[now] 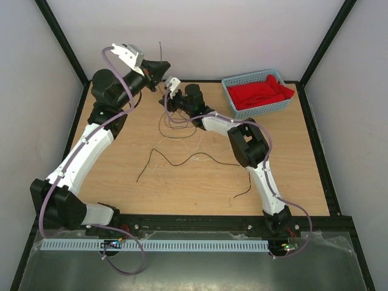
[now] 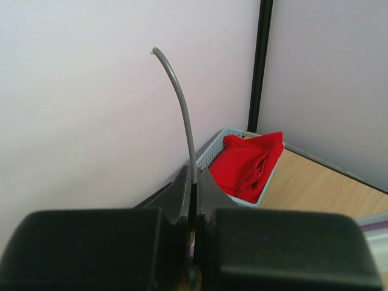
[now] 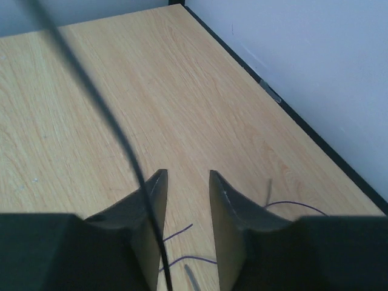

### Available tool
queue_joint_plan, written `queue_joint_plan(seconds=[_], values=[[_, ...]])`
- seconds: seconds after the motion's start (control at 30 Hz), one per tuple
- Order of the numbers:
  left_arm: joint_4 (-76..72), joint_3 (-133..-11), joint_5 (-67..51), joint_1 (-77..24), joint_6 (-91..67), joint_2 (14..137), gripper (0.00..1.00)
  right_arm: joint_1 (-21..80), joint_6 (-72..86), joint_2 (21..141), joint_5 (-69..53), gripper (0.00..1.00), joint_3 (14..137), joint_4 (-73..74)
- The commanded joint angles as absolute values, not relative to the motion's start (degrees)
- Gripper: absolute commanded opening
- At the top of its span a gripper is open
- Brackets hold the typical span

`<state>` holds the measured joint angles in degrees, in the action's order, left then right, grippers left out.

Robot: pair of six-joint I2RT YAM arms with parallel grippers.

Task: Zip-tie the wires
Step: Pick up the cable at the center of the board.

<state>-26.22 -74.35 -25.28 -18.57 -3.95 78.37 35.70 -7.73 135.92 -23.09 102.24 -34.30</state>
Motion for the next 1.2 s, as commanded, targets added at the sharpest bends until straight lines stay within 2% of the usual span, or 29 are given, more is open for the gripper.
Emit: queue_joint_plan(seconds=[0.0,0.1,0.2,0.6,0.8,0.93,1.17], values=[[-27.59,-77.06,-26.13,-17.36,-6.45,75.22,0.0,35.72,-7.04,136.25,-21.96,0.3,107.0,-33.31],[-27.21,-76.8,-25.96,-14.75,-9.07,74.43,0.0,35.6,-8.49,134.06,-20.53,0.09,106.88,-32.53],[-27.14,-75.22,-25.97,-12.1,-11.03,72.94,0.0,35.35,-9.82,131.27,-19.05,0.0,107.87,-32.39],[-27.33,-62.88,-21.07,-0.38,-23.01,63.04,0.0,33.56,-15.44,123.7,-16.74,0.0,123.87,-25.23],[-27.25,-62.46,-21.39,1.16,-24.66,60.92,0.0,32.24,-17.93,120.5,-16.85,0.0,123.68,-21.83],[-27.25,-61.53,-21.0,3.3,-27.7,58.94,0.0,31.84,-20.39,114.59,-15.95,0.0,115.41,-18.82],[-25.92,-57.77,-23.03,9.9,-39.65,53.85,0.0,31.6,-27.98,93.54,-8.95,0.0,93.46,-11.82]])
